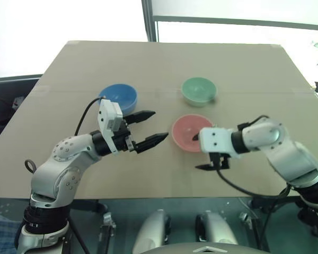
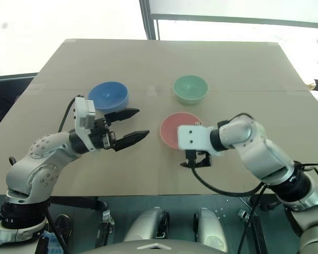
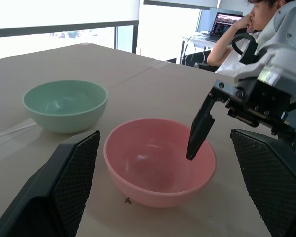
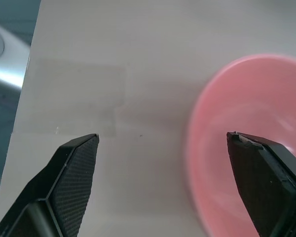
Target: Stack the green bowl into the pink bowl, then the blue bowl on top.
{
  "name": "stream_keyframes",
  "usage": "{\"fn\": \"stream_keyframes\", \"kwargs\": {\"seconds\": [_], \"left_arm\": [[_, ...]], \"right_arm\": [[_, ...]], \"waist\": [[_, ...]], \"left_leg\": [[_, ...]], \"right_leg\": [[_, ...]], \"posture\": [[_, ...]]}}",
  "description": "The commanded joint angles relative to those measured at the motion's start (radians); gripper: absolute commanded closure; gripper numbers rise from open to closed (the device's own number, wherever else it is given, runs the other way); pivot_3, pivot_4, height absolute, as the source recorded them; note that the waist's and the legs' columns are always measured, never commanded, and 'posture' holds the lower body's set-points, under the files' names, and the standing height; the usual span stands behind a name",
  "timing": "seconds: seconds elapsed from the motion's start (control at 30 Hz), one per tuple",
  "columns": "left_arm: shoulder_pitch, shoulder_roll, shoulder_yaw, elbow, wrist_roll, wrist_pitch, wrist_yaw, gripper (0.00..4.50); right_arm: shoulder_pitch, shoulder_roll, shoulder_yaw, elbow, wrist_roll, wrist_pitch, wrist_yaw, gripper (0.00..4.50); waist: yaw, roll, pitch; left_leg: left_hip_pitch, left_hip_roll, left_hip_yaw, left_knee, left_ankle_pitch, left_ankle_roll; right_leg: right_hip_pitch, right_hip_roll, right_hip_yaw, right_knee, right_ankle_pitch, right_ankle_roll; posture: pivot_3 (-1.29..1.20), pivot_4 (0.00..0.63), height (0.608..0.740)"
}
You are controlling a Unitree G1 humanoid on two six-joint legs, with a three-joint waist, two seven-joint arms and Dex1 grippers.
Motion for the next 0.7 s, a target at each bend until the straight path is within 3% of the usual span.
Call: {"fn": "stream_keyframes", "kwargs": {"seconds": [0.03,0.33,0.7], "left_arm": [[-0.001,-0.017,0.022,-0.014,0.002,-0.033,0.028,0.0],[0.022,-0.003,0.104,-0.007,0.055,-0.08,0.112,0.0],[0.036,0.023,0.248,-0.03,0.08,-0.102,0.216,0.0]], "right_arm": [[-0.126,0.008,-0.078,0.174,0.003,-0.058,-0.041,0.13],[-0.377,0.15,0.006,0.85,-0.175,-0.532,-0.189,0.13],[-0.572,0.41,0.048,1.503,-0.302,-0.847,-0.35,0.13]], "waist": [[-0.003,0.0,0.0],[-0.015,0.0,0.0],[-0.031,0.0,0.0]], "left_leg": [[0.0,0.0,0.0,0.0,0.0,0.0],[-0.001,-0.001,0.001,-0.002,0.0,0.0],[0.0,-0.001,0.001,-0.002,0.001,-0.002]], "right_leg": [[0.0,0.0,0.0,0.0,0.0,0.0],[-0.001,0.0,0.0,-0.001,0.0,0.0],[-0.001,0.002,0.001,0.001,0.0,0.0]], "posture": [[0.0,0.15,0.74],[0.0,0.15,0.74],[0.0,0.15,0.74]]}}
